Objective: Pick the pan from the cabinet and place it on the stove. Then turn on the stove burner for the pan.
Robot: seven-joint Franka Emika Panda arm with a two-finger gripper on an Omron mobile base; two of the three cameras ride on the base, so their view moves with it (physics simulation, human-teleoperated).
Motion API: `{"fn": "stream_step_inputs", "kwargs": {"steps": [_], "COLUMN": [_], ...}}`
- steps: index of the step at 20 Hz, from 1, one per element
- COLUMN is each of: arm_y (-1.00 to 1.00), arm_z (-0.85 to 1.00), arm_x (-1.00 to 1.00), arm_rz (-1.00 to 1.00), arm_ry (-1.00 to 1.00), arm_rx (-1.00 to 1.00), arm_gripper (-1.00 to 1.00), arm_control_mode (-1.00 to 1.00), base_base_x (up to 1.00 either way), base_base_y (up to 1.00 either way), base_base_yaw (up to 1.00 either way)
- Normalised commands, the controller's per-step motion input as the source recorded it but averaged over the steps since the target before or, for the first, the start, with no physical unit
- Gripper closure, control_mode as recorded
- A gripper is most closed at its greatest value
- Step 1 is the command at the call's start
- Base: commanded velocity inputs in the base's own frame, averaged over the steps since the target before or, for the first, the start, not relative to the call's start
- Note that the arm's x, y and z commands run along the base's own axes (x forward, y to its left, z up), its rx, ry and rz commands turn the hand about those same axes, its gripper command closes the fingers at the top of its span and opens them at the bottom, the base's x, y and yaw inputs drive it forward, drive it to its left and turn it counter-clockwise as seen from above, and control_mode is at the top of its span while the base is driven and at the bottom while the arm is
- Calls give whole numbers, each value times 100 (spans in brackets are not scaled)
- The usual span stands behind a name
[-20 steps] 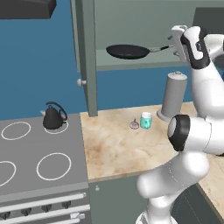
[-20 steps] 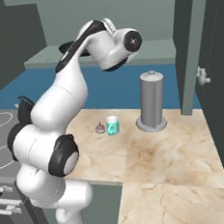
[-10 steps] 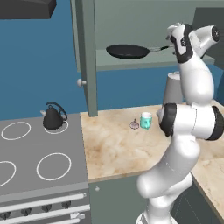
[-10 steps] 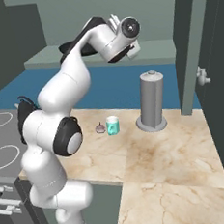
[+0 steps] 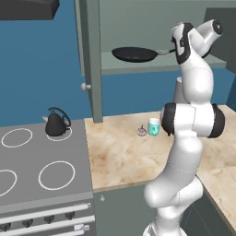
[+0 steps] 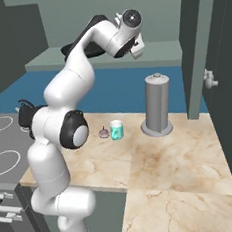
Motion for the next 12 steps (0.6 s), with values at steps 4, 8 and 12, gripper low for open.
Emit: {"fn": "stream_step_inputs", "kwargs": {"steps": [4,8,12], "arm_y": [0,1,7], "arm_z": [-37,-38,-39], "arm_x": [33,32,32], "arm_rz": [-3,-7,-9], "arm_ry": [0,0,0], "arm_rx": [-2,-1,-1], "arm_gripper": [-100,-100,-100], "arm_control_mode": [-100,-100,-100], "base_base_x": [0,0,0], "base_base_y": [0,0,0], "base_base_yaw": [0,0,0]}}
